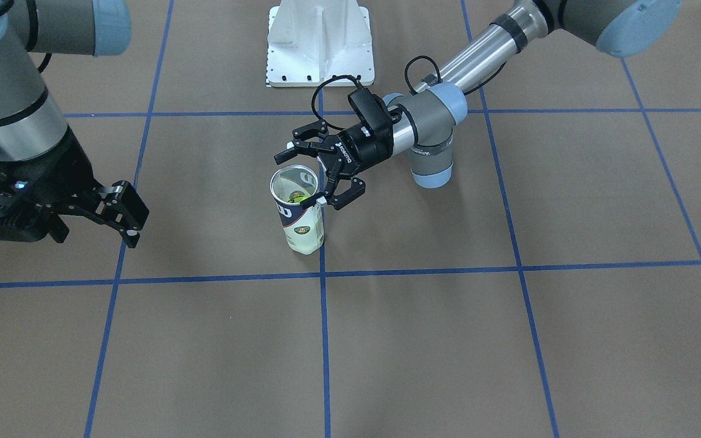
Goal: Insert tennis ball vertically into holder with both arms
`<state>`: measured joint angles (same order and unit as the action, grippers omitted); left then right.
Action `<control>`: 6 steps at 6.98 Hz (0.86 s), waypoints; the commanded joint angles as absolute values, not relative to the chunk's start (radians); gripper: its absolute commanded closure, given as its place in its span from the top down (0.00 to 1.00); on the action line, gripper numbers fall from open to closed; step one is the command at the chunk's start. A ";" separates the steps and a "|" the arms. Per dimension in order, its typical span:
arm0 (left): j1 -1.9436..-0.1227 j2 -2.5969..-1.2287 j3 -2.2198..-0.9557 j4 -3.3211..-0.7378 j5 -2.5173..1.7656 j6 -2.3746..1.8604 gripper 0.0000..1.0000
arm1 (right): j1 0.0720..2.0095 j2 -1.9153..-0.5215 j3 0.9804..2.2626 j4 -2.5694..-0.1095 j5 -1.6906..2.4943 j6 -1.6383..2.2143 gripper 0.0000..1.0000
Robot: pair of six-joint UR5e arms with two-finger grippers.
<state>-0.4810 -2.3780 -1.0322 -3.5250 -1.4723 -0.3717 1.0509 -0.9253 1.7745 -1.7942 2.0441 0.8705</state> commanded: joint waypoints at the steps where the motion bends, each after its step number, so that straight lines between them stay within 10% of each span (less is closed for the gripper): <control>1: -0.515 -2.379 -1.069 -3.525 -1.473 -0.425 0.99 | 1.164 -0.972 1.718 -1.777 2.110 0.693 0.99; 6: -0.719 -2.278 -1.103 -3.415 -1.636 -0.423 0.99 | 1.474 -1.250 1.605 -1.680 2.247 0.113 0.99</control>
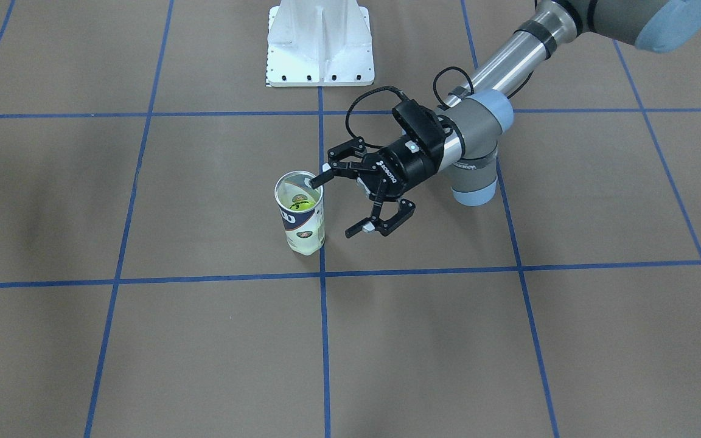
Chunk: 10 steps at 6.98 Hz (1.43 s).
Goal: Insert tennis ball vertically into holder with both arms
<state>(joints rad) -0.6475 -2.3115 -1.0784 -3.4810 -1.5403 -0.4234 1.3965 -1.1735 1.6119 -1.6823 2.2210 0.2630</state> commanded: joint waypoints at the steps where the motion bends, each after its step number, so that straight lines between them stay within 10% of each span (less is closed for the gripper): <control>1: -0.788 -2.254 -1.144 -3.330 -1.735 -0.423 0.99 | 1.508 -1.300 1.603 -1.680 2.255 0.065 0.99; 10: -1.499 -2.096 -1.246 -2.297 -2.431 0.119 1.00 | 1.594 -1.503 1.598 -1.589 2.267 -0.034 0.99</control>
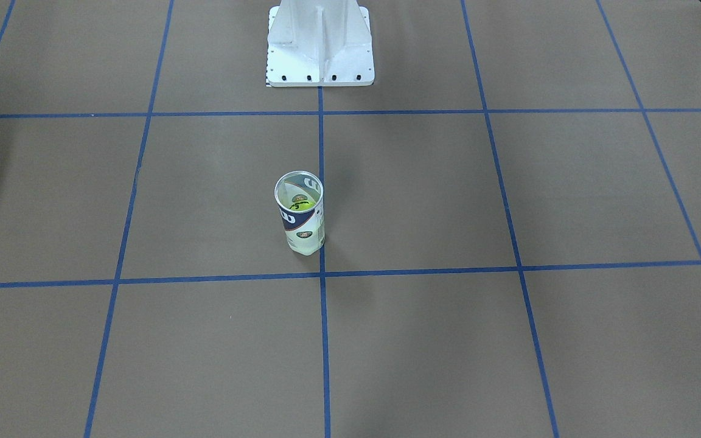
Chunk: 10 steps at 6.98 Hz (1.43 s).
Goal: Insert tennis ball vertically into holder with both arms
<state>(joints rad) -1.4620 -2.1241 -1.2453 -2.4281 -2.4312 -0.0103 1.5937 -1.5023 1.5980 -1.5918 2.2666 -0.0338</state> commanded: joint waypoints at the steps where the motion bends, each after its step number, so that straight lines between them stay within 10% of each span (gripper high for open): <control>1: -1.497 -2.050 -1.250 -2.246 -2.386 0.147 1.00 | 1.594 -1.500 1.600 -1.589 2.267 -0.034 0.99; 5: -1.496 -2.005 -1.322 -1.769 -2.199 0.149 1.00 | 1.594 -1.496 1.600 -1.589 2.266 -0.028 0.99; 10: -1.490 -1.777 -1.398 -1.848 -2.062 0.149 1.00 | 1.594 -1.500 1.598 -1.589 2.267 -0.028 0.99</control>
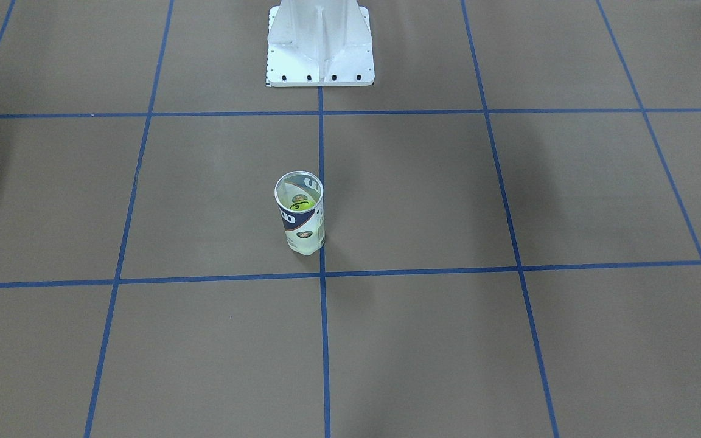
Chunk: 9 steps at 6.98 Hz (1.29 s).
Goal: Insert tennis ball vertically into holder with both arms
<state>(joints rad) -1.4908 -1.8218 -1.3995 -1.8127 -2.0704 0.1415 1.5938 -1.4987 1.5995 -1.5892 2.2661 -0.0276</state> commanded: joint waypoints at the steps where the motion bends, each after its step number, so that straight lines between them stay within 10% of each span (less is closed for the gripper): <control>1: -1.483 -1.725 -1.397 -1.906 -2.065 0.144 1.00 | 1.594 -1.503 1.597 -1.588 2.266 -0.031 0.99; 9: -1.490 -1.457 -1.701 -1.605 -2.204 0.137 1.00 | 1.594 -1.508 1.582 -1.589 2.266 -0.028 0.99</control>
